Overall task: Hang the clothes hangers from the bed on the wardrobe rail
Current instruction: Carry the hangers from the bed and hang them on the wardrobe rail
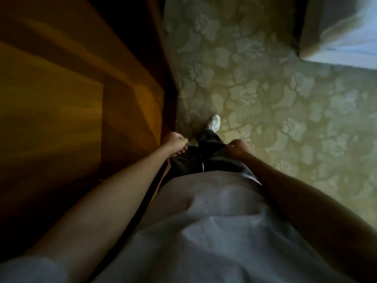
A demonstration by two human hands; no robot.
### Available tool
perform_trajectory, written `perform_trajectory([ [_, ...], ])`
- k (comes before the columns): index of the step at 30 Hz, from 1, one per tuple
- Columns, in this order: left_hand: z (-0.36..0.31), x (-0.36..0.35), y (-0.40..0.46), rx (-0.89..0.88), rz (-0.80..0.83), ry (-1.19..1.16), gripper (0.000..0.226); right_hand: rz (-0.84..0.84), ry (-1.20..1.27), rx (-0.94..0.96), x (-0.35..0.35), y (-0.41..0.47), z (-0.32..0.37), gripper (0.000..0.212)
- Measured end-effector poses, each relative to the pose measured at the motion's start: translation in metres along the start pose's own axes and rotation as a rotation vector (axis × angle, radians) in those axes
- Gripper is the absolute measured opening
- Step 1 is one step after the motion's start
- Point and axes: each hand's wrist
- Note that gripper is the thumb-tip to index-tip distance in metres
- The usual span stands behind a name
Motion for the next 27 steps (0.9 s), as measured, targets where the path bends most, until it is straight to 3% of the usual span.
perform_trajectory([
  [8, -0.156, -0.064, 0.006, -0.275, 0.140, 0.315, 0.015, -0.137, 0.433, -0.433, 0.018, -0.015, -0.138, 0.023],
  [16, -0.276, -0.147, 0.005, -0.453, 0.189, 0.677, 0.021, -0.202, 0.882, -0.788, 0.020, -0.027, -0.198, 0.024],
  [21, -0.334, -0.164, 0.025, -0.523, 0.067, 0.871, 0.024, -0.230, 1.003, -0.797, 0.057, 0.005, -0.212, 0.025],
  [27, -0.397, -0.150, 0.064, -0.484, -0.009, 1.041, 0.021, -0.375, 1.091, -0.669, 0.162, 0.090, -0.200, 0.023],
])
Point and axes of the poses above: each hand's wrist, its own y-axis towards the middle knuckle, its own x-axis out of the back of the hand, z = x × y, and after that the axes turned 12 degrees about -z, right-handed
